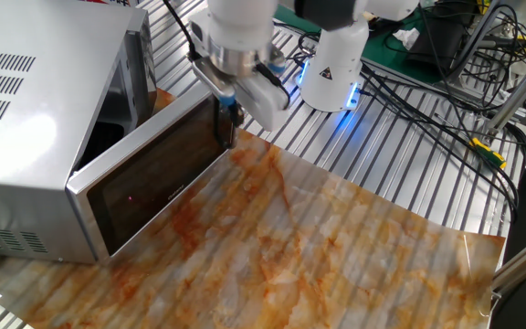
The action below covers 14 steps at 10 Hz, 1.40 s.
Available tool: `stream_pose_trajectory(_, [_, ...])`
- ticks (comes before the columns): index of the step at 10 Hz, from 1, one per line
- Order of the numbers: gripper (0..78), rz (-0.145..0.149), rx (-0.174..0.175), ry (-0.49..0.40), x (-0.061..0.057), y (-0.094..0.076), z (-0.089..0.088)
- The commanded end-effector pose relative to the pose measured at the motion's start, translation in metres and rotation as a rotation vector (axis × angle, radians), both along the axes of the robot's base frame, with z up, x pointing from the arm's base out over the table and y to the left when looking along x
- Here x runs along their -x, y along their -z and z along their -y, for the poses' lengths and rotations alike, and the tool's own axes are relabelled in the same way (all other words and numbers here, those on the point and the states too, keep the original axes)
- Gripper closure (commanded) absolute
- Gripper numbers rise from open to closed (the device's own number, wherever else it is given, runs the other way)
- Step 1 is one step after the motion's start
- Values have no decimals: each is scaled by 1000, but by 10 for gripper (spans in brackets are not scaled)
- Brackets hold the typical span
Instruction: Close the microwave door
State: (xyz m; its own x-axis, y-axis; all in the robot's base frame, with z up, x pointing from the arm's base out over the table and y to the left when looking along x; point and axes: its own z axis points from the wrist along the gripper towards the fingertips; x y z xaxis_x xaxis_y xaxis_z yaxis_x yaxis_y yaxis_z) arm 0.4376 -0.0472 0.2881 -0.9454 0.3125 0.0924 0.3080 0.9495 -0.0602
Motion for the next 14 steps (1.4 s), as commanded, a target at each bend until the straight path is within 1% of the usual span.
stream_pose_trajectory(1, [776, 5, 0, -24, 11, 5, 18])
stream_pose_trajectory(2, [776, 4, -1, -40, 19, 5, 27])
stream_pose_trajectory(5, [776, 2, 0, -63, 26, 1, 37])
stream_pose_trajectory(6, [776, 2, 0, -63, 26, 0, 37])
stream_pose_trajectory(7, [776, 3, -1, -86, 30, 0, 46])
stream_pose_trajectory(10, [776, 5, 0, -122, 31, 1, 61])
stream_pose_trajectory(12, [776, 5, 12, -159, 29, 2, 71])
stream_pose_trajectory(14, [776, 6, 11, -189, 27, 2, 80])
